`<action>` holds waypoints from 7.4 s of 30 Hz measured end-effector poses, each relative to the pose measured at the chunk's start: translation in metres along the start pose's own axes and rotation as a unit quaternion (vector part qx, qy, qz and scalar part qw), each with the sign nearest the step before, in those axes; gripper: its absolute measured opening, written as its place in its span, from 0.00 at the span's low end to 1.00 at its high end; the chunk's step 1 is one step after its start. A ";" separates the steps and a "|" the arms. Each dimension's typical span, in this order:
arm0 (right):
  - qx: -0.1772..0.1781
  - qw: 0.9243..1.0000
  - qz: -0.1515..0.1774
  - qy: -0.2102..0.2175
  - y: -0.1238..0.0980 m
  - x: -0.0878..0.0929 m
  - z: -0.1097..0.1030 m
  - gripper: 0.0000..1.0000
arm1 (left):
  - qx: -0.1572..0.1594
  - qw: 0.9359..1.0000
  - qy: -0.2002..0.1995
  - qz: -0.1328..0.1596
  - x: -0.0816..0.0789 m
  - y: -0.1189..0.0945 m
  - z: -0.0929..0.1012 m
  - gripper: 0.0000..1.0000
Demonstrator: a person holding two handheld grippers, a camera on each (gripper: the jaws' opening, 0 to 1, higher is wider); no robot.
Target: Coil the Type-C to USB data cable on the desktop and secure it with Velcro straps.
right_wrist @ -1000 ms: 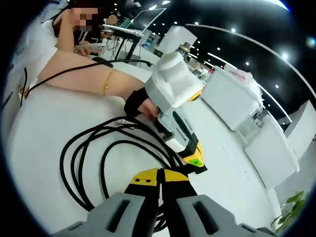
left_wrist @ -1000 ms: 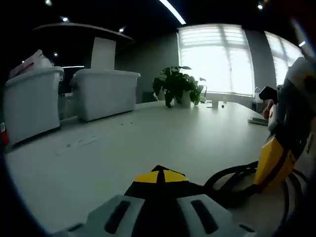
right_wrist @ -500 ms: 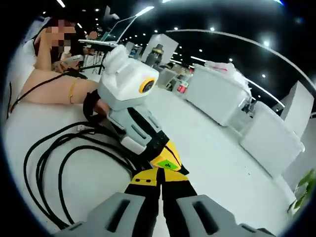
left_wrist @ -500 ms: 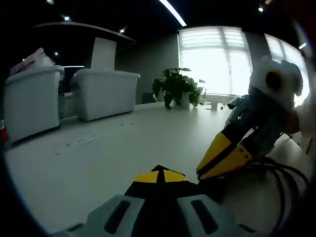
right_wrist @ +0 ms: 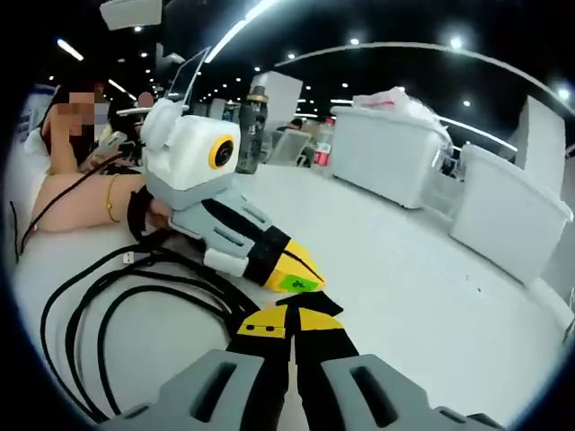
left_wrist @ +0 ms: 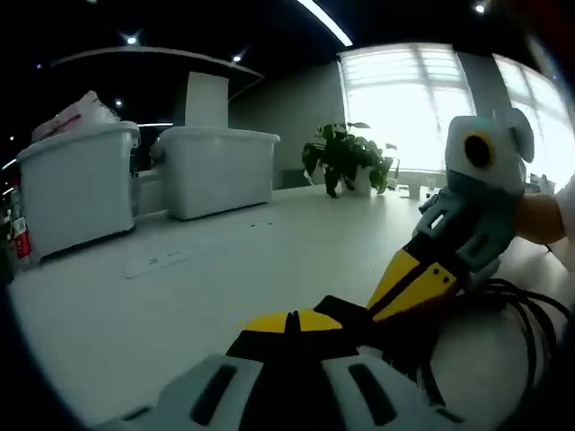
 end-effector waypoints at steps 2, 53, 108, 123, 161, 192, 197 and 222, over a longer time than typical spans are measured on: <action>-0.010 1.000 0.002 0.020 0.001 0.001 0.001 0.01 | 0.030 0.999 0.029 0.002 -0.002 0.000 0.009 0.03; -0.086 0.991 0.002 0.105 0.019 0.005 0.020 0.00 | 0.032 0.999 0.029 0.007 -0.001 0.007 0.013 0.03; 0.065 0.967 0.162 0.188 -0.022 -0.033 0.026 0.11 | -0.038 0.983 -0.097 0.150 -0.071 -0.044 0.034 0.03; 0.134 0.912 0.339 0.186 -0.087 -0.084 0.000 0.31 | -0.095 0.968 -0.021 0.230 -0.122 -0.107 0.047 0.15; 0.384 0.885 0.256 0.059 -0.141 -0.056 0.002 0.60 | -0.152 0.976 0.012 0.157 -0.096 -0.149 0.062 0.34; 0.365 0.909 0.201 0.006 -0.128 -0.043 -0.004 0.58 | -0.161 0.979 0.060 0.110 -0.088 -0.133 0.044 0.34; 0.369 0.908 0.198 0.010 -0.128 -0.042 -0.001 0.58 | -0.161 0.978 0.065 0.111 -0.092 -0.133 0.043 0.34; 0.373 0.909 0.187 0.013 -0.123 -0.044 0.002 0.57 | -0.155 0.981 0.079 0.084 -0.086 -0.132 0.045 0.34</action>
Point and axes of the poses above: the point that each gripper's makers call its tool centre point, and the gripper's own axes: y roughly forward along the fingers, z roughly to its right, x roughly out of its underside, the point moved 8 cm from there along -y, roughly backward along the fingers, and after that the axes turned 6 degrees about z, right-handed, at the moved point
